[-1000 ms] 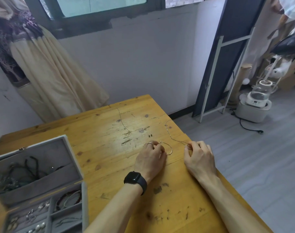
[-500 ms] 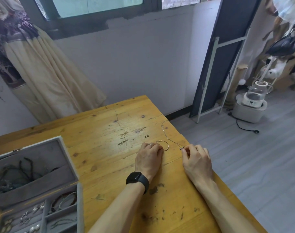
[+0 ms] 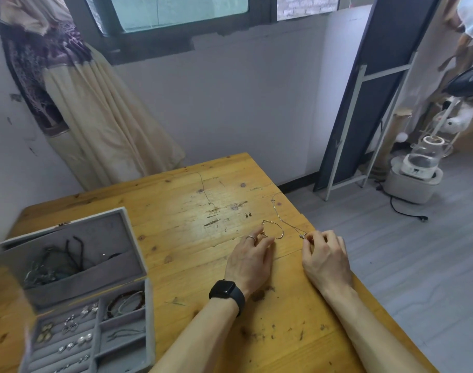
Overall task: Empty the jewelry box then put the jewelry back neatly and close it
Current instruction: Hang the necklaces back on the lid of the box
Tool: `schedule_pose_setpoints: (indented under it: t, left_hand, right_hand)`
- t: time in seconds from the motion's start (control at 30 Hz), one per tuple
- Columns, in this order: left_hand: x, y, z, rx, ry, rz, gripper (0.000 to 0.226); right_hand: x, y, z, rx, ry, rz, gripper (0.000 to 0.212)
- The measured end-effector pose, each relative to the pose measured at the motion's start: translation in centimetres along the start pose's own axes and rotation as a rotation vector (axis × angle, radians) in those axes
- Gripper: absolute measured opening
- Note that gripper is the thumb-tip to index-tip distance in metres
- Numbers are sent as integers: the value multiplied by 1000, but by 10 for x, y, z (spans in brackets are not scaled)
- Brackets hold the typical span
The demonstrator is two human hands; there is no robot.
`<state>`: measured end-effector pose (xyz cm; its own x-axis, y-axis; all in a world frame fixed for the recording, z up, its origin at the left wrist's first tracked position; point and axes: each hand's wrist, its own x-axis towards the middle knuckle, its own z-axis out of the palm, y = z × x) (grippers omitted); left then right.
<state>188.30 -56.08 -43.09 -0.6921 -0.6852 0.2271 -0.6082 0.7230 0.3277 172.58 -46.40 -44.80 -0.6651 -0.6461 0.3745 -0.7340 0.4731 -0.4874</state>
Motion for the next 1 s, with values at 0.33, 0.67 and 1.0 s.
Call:
schedule_pose_setpoints:
  t: [0.33, 0.67, 1.0]
  left_hand:
    - [19, -6, -11, 106, -73, -70, 50]
    - [34, -15, -6, 275, -266, 36, 58]
    - [58, -19, -9, 322, -280, 53, 60]
  right_hand:
    - [12, -7, -4, -162, -160, -118, 40]
    - [59, -20, 20, -230, -537, -244, 54]
    - [96, -37, 45, -187, -597, -222, 59]
